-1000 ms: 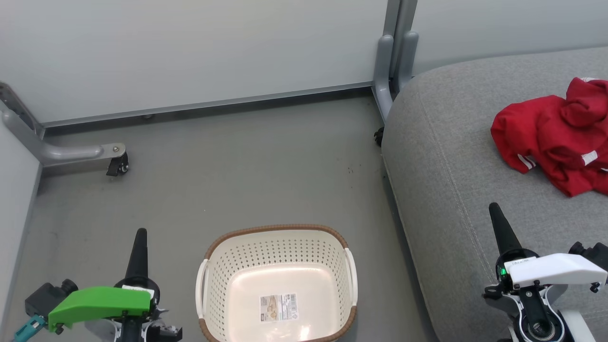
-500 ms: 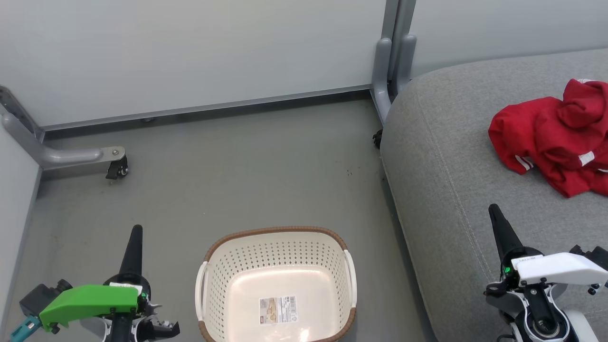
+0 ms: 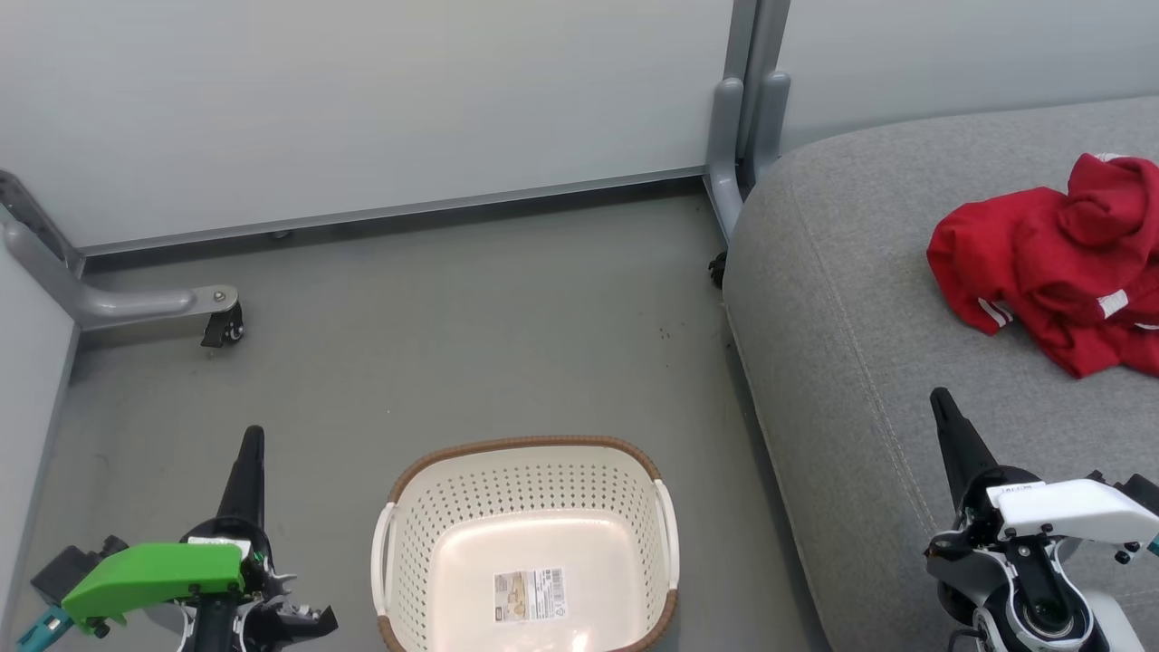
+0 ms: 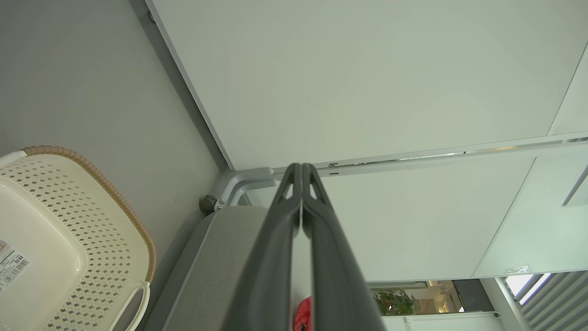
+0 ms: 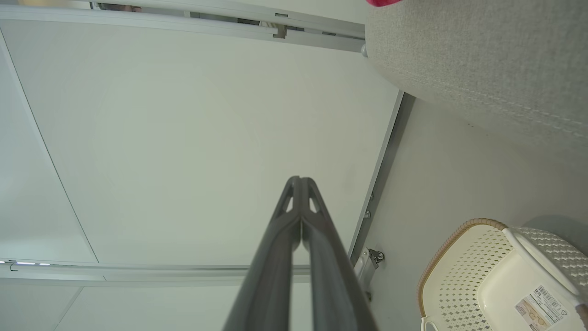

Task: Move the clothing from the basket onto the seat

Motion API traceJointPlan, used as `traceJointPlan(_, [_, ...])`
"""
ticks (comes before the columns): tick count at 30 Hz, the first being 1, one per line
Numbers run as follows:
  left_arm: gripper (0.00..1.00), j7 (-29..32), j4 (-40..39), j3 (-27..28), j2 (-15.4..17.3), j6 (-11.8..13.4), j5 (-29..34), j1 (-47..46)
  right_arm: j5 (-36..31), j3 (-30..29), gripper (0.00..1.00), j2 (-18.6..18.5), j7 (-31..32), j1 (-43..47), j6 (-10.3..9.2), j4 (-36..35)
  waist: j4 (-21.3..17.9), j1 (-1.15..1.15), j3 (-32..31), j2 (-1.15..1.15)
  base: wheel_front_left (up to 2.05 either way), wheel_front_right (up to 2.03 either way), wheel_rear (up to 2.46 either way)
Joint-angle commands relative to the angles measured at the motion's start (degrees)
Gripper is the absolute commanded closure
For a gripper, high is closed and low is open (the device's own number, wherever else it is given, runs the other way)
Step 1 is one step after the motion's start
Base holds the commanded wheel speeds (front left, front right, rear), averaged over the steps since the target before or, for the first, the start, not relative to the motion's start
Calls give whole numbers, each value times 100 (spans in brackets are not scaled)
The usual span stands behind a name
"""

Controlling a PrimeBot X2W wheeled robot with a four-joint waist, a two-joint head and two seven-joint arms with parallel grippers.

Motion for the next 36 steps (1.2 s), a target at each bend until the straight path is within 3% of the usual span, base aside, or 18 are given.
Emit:
traceJointPlan(1, [100,22,-6,54,31,-62,-133,-116,122,-32,100,-2,43,-69,2,16,-2,0,-5,0,0,0,0])
traceJointPlan(19, [100,238,104,218,6,-162,-777,-192,786,-133,100,38,250,-135,2,180,-27,0,-66,0,0,0,0])
traceJointPlan(36, [100,268,104,258,-34,-158,-707,-184,722,-171,100,66,273,-125,2,180,-28,0,-67,0,0,0,0])
